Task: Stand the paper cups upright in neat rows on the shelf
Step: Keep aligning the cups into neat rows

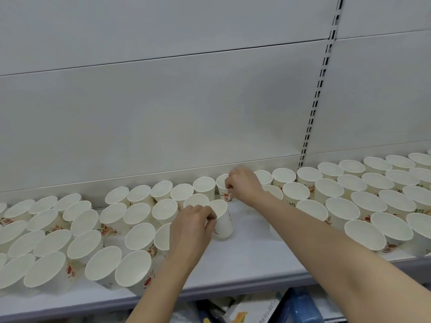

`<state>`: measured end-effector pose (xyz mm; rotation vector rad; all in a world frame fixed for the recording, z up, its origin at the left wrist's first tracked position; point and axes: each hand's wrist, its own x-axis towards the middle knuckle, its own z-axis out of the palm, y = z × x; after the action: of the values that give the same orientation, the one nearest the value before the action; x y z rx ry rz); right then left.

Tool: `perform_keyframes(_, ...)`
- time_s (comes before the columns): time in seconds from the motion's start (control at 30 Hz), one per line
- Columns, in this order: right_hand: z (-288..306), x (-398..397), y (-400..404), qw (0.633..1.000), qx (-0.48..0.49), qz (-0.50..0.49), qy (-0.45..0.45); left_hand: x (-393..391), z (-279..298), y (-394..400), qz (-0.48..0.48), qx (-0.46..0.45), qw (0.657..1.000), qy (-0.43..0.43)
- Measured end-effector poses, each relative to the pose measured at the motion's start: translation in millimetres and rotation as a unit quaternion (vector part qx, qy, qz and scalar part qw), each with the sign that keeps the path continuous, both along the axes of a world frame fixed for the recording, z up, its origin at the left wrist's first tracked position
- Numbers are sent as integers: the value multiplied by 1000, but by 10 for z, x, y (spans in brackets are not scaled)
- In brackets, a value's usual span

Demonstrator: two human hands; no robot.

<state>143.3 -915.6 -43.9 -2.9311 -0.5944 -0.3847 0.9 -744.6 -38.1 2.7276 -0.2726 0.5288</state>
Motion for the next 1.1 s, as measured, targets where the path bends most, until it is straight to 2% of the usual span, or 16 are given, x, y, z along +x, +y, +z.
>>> perform_keyframes(0.17, 9, -81, -24, 1000, 0, -14, -14, -13, -61, 55, -28, -20, 999, -4)
perform_keyframes(0.2, 45, -150, -28, 999, 32, -15, -12, -18, -58, 69, -33, -26, 999, 1)
perform_keyframes(0.27, 137, -411, -48, 985, 170, -18, -7, -36, -35, 103, -44, -42, 998, 11)
perform_keyframes(0.33, 188, -768, -76, 950, 310, 5, 30, -90, -8, 131, -53, -64, 996, 16)
perform_keyframes(0.37, 191, -957, -98, 936, 347, 28, 54, -132, 0, 135, -58, -76, 995, 15)
perform_keyframes(0.5, 110, -1537, -242, 927, 361, 86, 55, -336, -6, 113, -75, -128, 988, 32)
perform_keyframes(0.67, -7, -1890, -524, 928, 356, 98, 51, -683, -3, -110, -98, -164, 980, 57)
perform_keyframes(0.73, -49, -2022, -659, 924, 364, 96, 65, -762, -28, -113, -51, -175, 982, 48)
perform_keyframes(0.77, -63, -2097, -738, 922, 371, 87, 72, -773, -42, -59, 5, -160, 986, 33)
perform_keyframes(0.87, -63, -2323, -1031, 906, 411, 41, 90, -732, -43, 208, 176, -24, 984, 31)
perform_keyframes(1.0, 30, -2490, -1377, 881, 463, 3, 91, -533, -1, 335, 211, 109, 967, 91)
perform_keyframes(1.1, 96, -2547, -1555, 874, 477, -21, 88, -471, 44, 288, 222, 146, 959, 97)
